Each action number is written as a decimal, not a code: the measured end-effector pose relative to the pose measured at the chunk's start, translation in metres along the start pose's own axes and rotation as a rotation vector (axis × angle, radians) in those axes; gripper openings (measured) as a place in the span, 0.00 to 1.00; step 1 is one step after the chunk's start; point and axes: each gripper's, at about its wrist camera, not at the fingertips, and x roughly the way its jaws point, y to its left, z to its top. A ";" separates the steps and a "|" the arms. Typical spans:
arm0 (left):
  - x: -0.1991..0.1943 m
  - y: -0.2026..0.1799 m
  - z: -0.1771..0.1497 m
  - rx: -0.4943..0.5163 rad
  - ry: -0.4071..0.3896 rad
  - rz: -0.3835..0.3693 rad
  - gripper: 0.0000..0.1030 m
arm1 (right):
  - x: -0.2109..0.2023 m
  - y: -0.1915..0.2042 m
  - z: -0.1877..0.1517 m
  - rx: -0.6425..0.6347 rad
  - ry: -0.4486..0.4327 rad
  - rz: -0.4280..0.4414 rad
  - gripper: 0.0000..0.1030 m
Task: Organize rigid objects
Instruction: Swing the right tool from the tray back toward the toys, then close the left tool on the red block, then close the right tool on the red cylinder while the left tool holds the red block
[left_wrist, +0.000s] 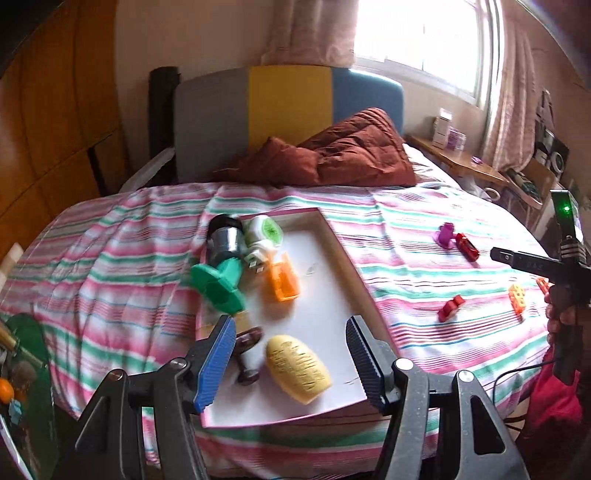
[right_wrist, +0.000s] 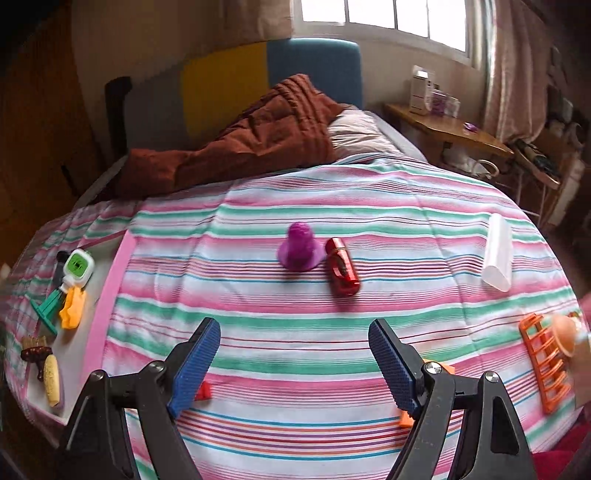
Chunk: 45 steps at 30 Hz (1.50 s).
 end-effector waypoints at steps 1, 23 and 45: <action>0.002 -0.007 0.002 0.011 0.002 -0.013 0.61 | 0.000 -0.008 0.000 0.022 -0.005 -0.003 0.81; 0.096 -0.168 0.008 0.248 0.184 -0.330 0.61 | -0.003 -0.049 0.004 0.185 -0.020 0.015 0.83; 0.147 -0.175 -0.008 0.251 0.231 -0.376 0.14 | 0.016 -0.046 -0.004 0.172 0.047 -0.006 0.82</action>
